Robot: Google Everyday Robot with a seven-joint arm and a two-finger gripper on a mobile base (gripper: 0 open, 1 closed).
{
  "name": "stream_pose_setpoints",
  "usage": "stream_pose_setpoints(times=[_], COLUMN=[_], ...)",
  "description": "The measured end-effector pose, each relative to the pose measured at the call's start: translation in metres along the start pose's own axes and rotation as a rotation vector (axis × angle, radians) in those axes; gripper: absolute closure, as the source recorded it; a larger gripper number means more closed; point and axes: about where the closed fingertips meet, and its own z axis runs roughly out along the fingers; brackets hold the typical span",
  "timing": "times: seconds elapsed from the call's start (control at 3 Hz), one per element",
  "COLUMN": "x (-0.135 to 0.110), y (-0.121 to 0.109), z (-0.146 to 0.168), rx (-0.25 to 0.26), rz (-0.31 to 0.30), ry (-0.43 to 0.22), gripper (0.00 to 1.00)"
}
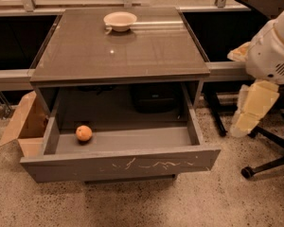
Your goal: Pick orange from top drawer and place on counter
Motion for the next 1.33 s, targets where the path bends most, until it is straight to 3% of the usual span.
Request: stream_pose_setpoints(times=[0.33,0.67,1.33], x=[-0.015,-0.03,-0.044], y=[0.0,-0.001,-0.004], z=[0.043,0.067,0.083], rx=[-0.037,-0.056,-0.071], rz=[0.009,0.028,-0.003], ry=[-0.115,-0.185,-0.207], gripper=[0.0,0.0,0.0])
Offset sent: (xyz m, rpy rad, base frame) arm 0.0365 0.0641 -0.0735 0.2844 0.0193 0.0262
